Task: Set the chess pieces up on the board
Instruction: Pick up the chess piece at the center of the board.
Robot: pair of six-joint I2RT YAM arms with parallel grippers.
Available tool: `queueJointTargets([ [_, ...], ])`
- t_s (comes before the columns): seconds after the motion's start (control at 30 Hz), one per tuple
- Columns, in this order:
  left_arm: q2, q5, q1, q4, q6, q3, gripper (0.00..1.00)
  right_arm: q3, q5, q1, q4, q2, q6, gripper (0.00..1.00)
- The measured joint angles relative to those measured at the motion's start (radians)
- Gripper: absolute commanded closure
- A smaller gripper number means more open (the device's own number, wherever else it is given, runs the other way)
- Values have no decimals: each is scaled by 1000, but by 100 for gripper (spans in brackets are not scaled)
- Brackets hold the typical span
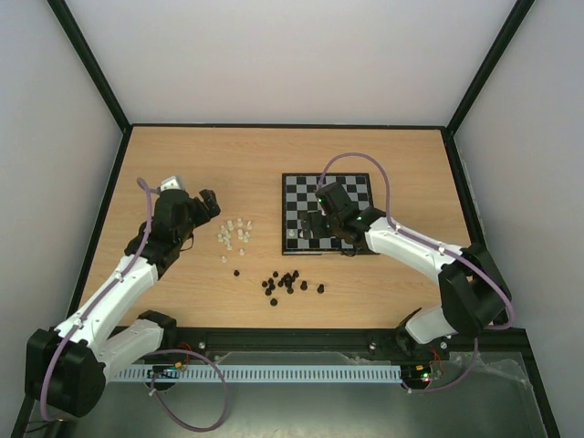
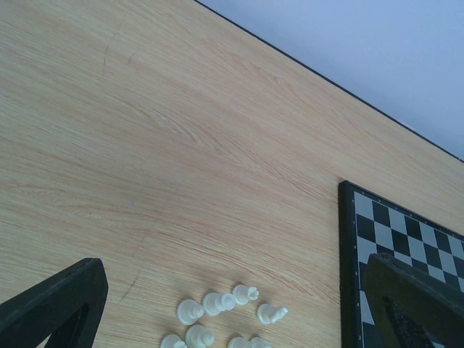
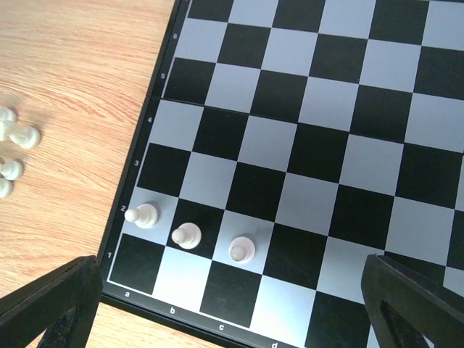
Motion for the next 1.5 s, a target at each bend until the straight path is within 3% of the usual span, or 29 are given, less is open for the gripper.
queueJointTargets([
  [0.13, -3, 0, 0, 6, 0, -4, 1, -9, -6, 0, 15, -25, 5, 0],
  [0.23, -6, 4, 0, 6, 0, -9, 1, -10, -22, 0, 23, -30, 5, 5],
  [0.33, -12, 7, 0, 9, -1, -11, 0, -10, -36, 0, 23, -31, 5, 14],
  [0.4, -13, 14, 0, 12, -2, -11, 1, -10, -50, 0, 23, -31, 4, 26],
  [0.63, -40, 48, -10, 26, -10, -28, 0, 80, -83, 62, -10, 1, 0, 42],
  [0.97, -137, 53, -17, 27, -21, -29, 1, 392, -100, 182, -61, 271, -3, 50],
  [1.23, -187, 53, -16, 18, -24, -29, 0, 565, -96, 220, -114, 489, -4, 60],
  [1.5, -222, 52, -16, -2, -24, -29, 1, 721, -71, 228, -172, 633, -4, 62],
])
